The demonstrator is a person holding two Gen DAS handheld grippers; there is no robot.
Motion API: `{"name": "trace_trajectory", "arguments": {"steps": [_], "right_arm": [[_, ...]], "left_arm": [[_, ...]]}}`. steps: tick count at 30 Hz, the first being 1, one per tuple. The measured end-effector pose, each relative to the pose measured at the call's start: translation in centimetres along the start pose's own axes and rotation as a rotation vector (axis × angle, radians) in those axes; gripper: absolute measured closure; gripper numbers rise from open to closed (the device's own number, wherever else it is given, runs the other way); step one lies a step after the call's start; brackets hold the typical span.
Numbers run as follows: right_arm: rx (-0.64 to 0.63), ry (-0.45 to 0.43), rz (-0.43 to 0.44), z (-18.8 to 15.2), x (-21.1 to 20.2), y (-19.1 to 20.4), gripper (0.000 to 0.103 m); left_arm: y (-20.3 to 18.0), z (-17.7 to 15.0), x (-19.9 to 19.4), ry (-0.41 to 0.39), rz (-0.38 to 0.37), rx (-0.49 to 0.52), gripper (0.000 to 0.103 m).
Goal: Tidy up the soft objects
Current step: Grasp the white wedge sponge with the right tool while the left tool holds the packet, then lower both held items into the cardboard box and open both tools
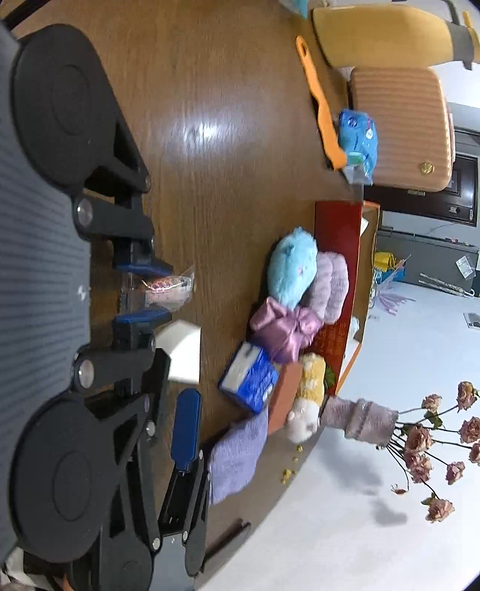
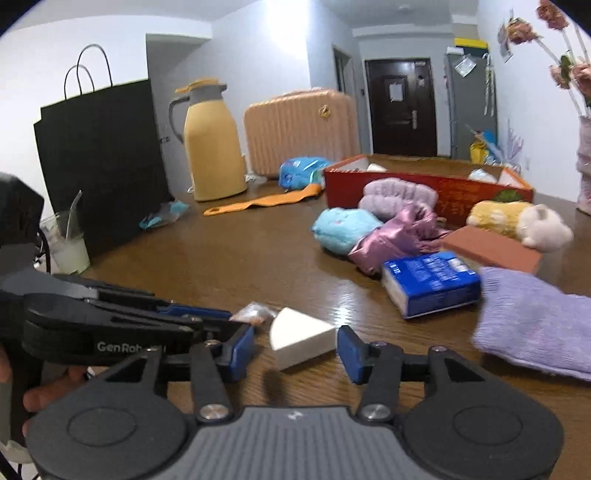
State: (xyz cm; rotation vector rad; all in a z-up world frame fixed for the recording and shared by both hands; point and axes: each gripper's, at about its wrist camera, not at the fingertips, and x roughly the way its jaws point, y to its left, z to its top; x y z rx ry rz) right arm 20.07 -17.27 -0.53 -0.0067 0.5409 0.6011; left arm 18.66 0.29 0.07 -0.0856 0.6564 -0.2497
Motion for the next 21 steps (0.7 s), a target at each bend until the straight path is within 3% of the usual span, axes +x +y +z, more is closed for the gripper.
{"name": "trace_trajectory", "arguments": {"steps": [4, 5, 12, 17, 21], "right_arm": [[-0.019, 0.035, -0.051, 0.2, 1.6, 0.7, 0.052], [-0.015, 0.035, -0.053, 0.3, 1.9, 0.7, 0.065], [0.003, -0.013, -0.020, 2.1, 2.1, -0.5, 0.072], [-0.038, -0.138, -0.029, 9.0, 1.5, -5.1, 0.071], [-0.079, -0.125, -0.077, 17.9, 6.0, -11.8, 0.069]], "left_arm": [[1.7, 0.6, -0.3, -0.019, 0.018, -0.023, 0.083], [2.0, 0.9, -0.5, -0.030, 0.020, -0.024, 0.083], [3.0, 5.4, 0.0, -0.111, -0.063, -0.051, 0.083], [3.5, 14.2, 4.0, -0.187, -0.102, 0.018, 0.083], [3.8, 24.4, 12.5, -0.152, -0.066, 0.067, 0.083]]}}
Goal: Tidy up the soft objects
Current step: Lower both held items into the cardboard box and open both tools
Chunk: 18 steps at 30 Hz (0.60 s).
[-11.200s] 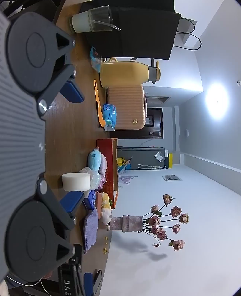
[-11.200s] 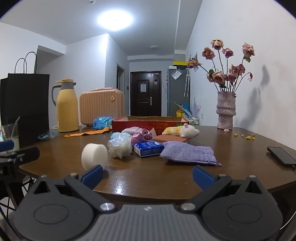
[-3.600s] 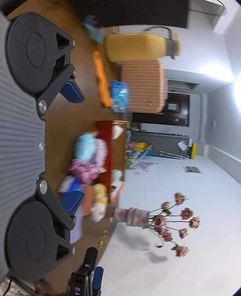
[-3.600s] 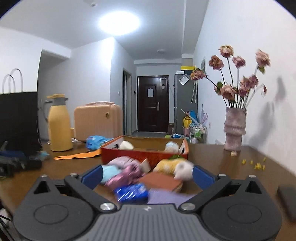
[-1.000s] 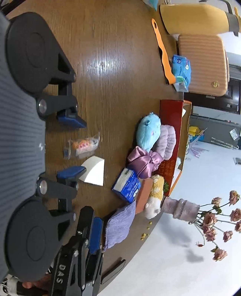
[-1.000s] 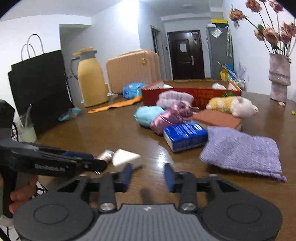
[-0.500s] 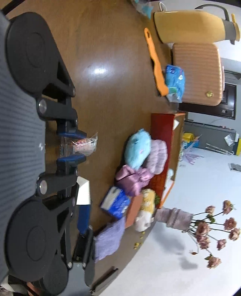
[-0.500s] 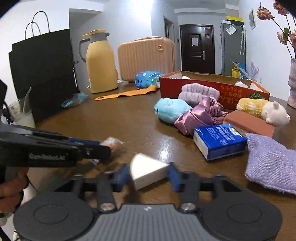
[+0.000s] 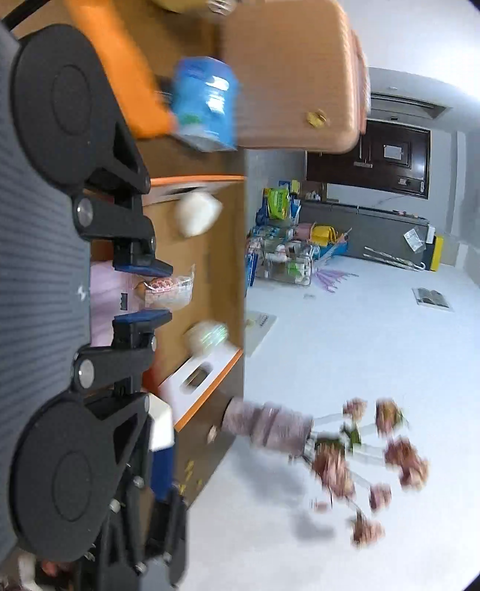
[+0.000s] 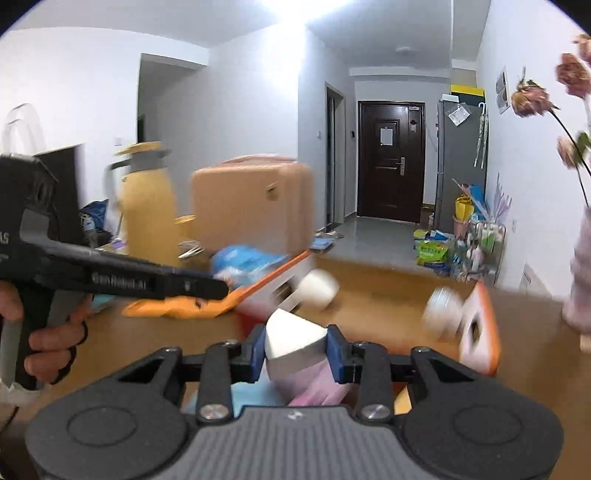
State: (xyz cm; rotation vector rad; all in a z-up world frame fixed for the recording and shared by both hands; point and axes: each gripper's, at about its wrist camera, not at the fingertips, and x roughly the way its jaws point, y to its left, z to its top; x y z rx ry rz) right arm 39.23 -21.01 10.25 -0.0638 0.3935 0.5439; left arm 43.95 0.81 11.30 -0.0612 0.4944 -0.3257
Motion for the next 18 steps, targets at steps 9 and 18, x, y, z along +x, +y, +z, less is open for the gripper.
{"name": "trace_trajectory", "arguments": {"steps": [9, 18], "right_arm": [[0.002, 0.358, -0.190, 7.2, 24.3, -11.7, 0.065], [0.105, 0.383, -0.225, 6.5, 26.7, -14.6, 0.044]], "left_arm": [[2.8, 7.8, 23.1, 0.291, 0.205, -0.011, 0.081], [3.9, 6.1, 24.9, 0.315, 0.183, -0.003, 0.051]]}}
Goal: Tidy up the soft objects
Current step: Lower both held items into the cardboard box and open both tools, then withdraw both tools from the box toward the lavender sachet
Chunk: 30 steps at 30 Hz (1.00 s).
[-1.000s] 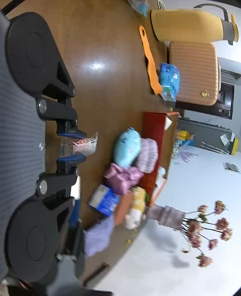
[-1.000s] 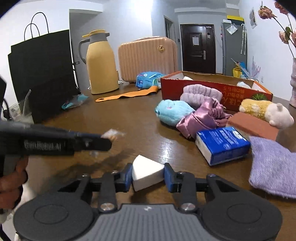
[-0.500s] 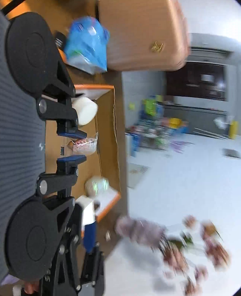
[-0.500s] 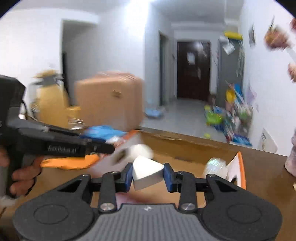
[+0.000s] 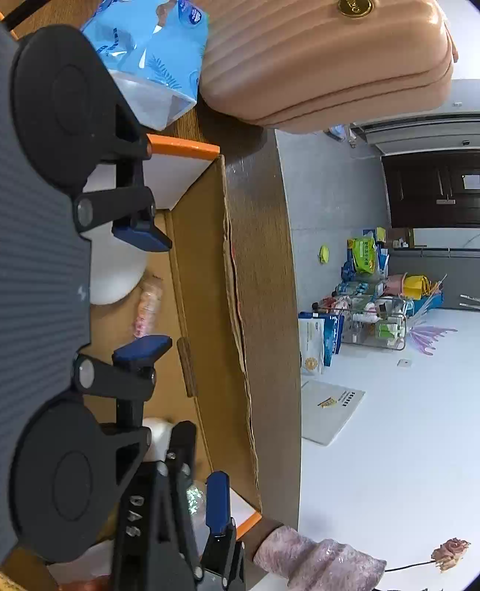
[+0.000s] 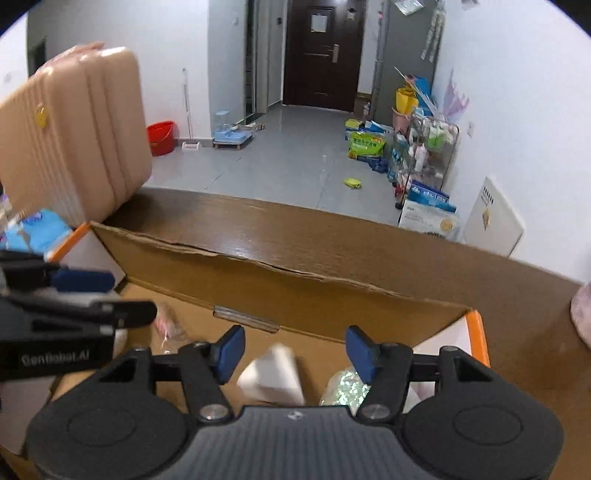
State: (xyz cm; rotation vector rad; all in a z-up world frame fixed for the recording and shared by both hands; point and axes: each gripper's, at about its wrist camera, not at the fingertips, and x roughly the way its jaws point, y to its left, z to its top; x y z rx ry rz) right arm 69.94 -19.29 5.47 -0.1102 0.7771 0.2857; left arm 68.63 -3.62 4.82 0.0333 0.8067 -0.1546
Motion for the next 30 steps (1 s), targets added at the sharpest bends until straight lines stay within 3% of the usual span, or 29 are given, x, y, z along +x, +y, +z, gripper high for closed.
{"name": "trace_trajectory", "arguments": {"steps": [4, 7, 11, 16, 21, 28, 30], "right_arm": [[0.013, -0.047, -0.005, 0.3, -3.3, -0.6, 0.044], [-0.012, -0.095, -0.010, 0.7, -8.1, -0.8, 0.043], [-0.045, -0.151, -0.040, 0.3, -15.0, -1.4, 0.033], [-0.043, -0.188, -0.061, -2.4, -22.6, -1.8, 0.029], [-0.006, -0.296, -0.035, -8.2, -29.1, -1.5, 0.028], [-0.053, -0.472, -0.033, -21.0, -35.9, 1.7, 0.019], [-0.058, -0.485, -0.023, -24.9, -36.9, 2.8, 0.017]], "left_arm": [[-0.2, 0.4, -2.9, -0.039, 0.007, 0.006, 0.051], [-0.6, 0.7, -6.7, -0.079, 0.004, 0.019, 0.050], [-1.2, -0.3, -13.2, -0.158, 0.032, 0.074, 0.038], [-1.0, -2.8, -20.5, -0.214, 0.060, 0.066, 0.026], [-1.2, -9.1, -27.1, -0.289, 0.064, 0.015, 0.017], [-3.5, -23.2, -34.0, -0.416, 0.000, 0.008, 0.004], [-4.2, -26.8, -35.1, -0.419, 0.032, 0.000, 0.004]]}}
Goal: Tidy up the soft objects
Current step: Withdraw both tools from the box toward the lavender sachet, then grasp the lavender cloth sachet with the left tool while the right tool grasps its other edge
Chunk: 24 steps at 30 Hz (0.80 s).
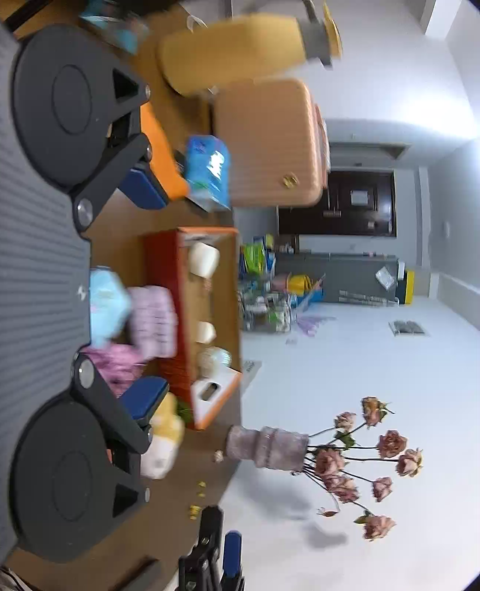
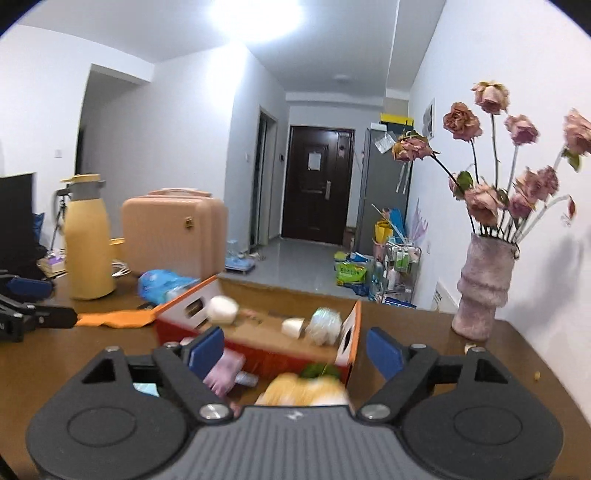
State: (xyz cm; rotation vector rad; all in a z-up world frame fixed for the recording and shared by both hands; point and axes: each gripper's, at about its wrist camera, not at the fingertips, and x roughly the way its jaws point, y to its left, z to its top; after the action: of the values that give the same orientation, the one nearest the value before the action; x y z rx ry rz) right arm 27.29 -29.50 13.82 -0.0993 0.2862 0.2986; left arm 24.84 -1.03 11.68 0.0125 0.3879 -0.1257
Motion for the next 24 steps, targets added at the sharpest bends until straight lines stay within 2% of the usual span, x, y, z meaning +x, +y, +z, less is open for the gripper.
{"name": "trace_trajectory", "arguments": {"steps": [2, 5, 10, 13, 15, 17, 19, 21, 24], "right_arm": [[-0.003, 0.016, 0.003, -2.6, -2.0, 1.3, 0.017], [0.036, 0.035, 0.000, -6.5, -4.2, 2.4, 0.017], [0.174, 0.100, 0.008, -10.8, -5.3, 1.9, 0.017], [0.156, 0.122, -0.081, -11.7, -5.0, 1.0, 0.019], [0.192, 0.129, -0.094, -11.9, -4.5, -0.4, 0.019], [0.239, 0.132, -0.089, -12.6, -3.9, -1.7, 0.021], [0.274, 0.149, -0.106, -13.2, -3.0, -3.0, 0.027], [0.300, 0.157, -0.113, -13.6, -1.7, -4.1, 0.032], [0.319, 0.185, -0.109, -14.1, 0.2, -5.0, 0.043]], "left_arm": [[-0.5, -2.6, -1.6, 0.023, 0.027, -0.023, 0.004], [-1.2, -5.6, -3.5, 0.092, 0.017, -0.042, 0.004], [-2.7, -7.2, -3.4, 0.161, -0.011, -0.022, 0.004], [-4.8, -7.2, -2.3, 0.152, -0.053, -0.013, 0.004], [-6.6, -7.1, -1.3, 0.158, -0.125, -0.032, 0.010], [-8.9, -7.0, 0.2, 0.191, -0.206, -0.048, 0.032], [-11.3, -7.0, 1.9, 0.196, -0.289, -0.023, 0.042], [-13.4, -7.1, 3.8, 0.191, -0.293, 0.017, 0.049], [-15.0, -7.3, 6.8, 0.219, -0.304, 0.010, 0.061]]}}
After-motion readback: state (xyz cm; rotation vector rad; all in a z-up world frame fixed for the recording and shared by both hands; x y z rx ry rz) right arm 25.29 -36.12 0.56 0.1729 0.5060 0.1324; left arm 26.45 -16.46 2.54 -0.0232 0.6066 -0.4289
